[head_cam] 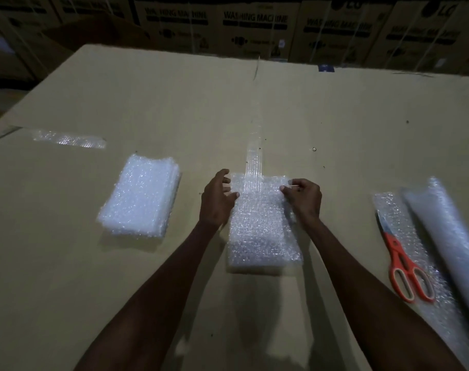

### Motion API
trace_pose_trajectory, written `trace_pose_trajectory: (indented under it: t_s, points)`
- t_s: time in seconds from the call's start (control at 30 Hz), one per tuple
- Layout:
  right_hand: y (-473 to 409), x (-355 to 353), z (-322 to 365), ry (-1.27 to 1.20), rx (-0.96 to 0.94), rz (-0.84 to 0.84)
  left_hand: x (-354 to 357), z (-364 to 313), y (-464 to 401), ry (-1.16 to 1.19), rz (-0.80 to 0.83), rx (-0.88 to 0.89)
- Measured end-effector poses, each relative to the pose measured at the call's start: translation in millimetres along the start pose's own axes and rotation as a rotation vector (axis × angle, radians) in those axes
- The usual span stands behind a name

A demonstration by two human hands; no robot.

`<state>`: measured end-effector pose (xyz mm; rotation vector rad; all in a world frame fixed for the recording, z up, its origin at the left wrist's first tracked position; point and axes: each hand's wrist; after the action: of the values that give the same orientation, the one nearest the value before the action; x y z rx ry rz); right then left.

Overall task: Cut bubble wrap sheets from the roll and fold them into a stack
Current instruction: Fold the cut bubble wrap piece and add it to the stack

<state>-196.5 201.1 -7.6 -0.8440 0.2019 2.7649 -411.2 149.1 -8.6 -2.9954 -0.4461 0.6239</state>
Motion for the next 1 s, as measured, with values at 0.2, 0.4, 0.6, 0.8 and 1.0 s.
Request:
trace_pose_trajectory:
  t_s: [0.2,0.4,0.6,0.8,1.0]
  points:
    - [-13.4,9.6,1.9,0.110,-0.020,-0.005,9.2,27.7,0.9,-0.141,0.053,0.288]
    - [4.8,9.8,2.7,0.340,-0.320,0.007,18.2,46.2,0.2,-0.386,0.049,0.384]
    - [25.4,22.4,-9.2,0.661,-0.499,0.351,24.9,54.8,0.8,-0.623,0.148,0.550]
    - [27.6,31.4,-27.0,0.822,-0.551,0.398,26.2,62.5,6.4,-0.708,0.154,0.572]
    - [31.7,19.7,-18.4,0.763,-0.529,0.439,23.2,55.9,5.7,-0.755,0.336,0.420]
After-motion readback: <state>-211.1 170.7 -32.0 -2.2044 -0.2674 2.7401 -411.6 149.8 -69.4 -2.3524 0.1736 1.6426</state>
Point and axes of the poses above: each hand's wrist, its own y-axis away from the middle knuckle, its own x-axis out of the palm, z = x × y, and after that the axes turned 6 degrees about y, right-handed
